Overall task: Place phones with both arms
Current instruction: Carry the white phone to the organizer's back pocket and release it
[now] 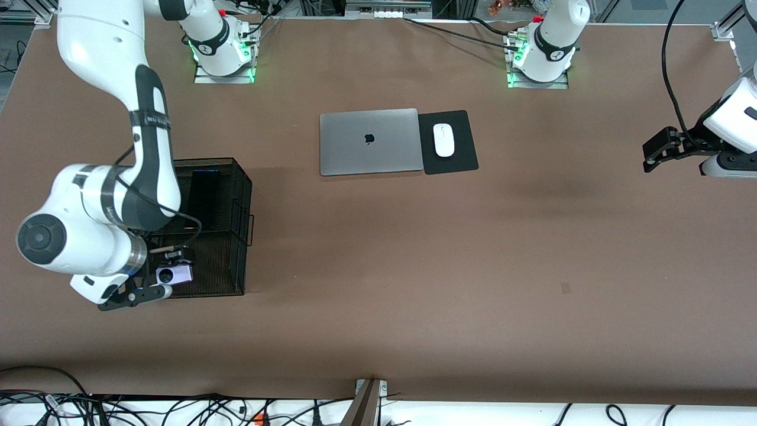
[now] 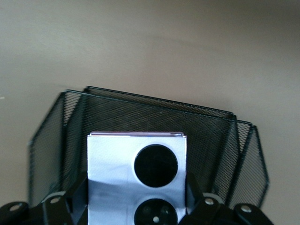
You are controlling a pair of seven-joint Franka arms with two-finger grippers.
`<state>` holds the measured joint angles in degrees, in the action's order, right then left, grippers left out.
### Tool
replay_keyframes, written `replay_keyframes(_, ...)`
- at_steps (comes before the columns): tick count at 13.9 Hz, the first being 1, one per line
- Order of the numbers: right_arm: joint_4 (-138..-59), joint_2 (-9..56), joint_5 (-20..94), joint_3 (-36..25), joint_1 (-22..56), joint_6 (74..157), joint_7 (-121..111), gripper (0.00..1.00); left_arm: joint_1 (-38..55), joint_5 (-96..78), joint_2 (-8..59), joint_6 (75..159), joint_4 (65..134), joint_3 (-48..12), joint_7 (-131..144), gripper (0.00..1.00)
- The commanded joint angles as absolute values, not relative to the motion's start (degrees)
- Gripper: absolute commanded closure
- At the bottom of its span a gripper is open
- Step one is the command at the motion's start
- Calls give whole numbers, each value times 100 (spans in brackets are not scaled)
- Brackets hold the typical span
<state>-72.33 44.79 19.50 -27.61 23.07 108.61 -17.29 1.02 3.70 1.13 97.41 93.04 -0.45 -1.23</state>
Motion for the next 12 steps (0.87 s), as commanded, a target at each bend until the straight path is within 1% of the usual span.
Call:
replay_keyframes(1,-7671,4553,2205,-2769,2232,11301,-1679,100,123,220,167,9606,9149,-9,-220,0)
replay_keyframes(3,-7918,4579,2241,-2760,2224,11504,-1670,100,123,220,167,9606,9149,0,-229,0)
replay_keyframes(4,-7928,4588,2241,-2760,2232,11505,-1653,95,123,220,167,9606,9141,0,-229,0)
replay_keyframes(5,-7919,4605,2241,-2760,2224,11514,-1591,51,123,220,167,9606,9149,0,-229,0)
replay_keyframes(6,-7919,4605,2241,-2760,2224,11514,-1539,1,123,220,167,9606,9149,0,-229,0)
replay_keyframes(10,-7814,4500,2232,-2768,2259,11426,-1486,0,123,220,167,9606,9149,0,-237,0)
replay_keyframes(12,-7796,4316,2198,-2777,2267,11278,-1459,0,123,220,167,9606,9149,0,-237,0)
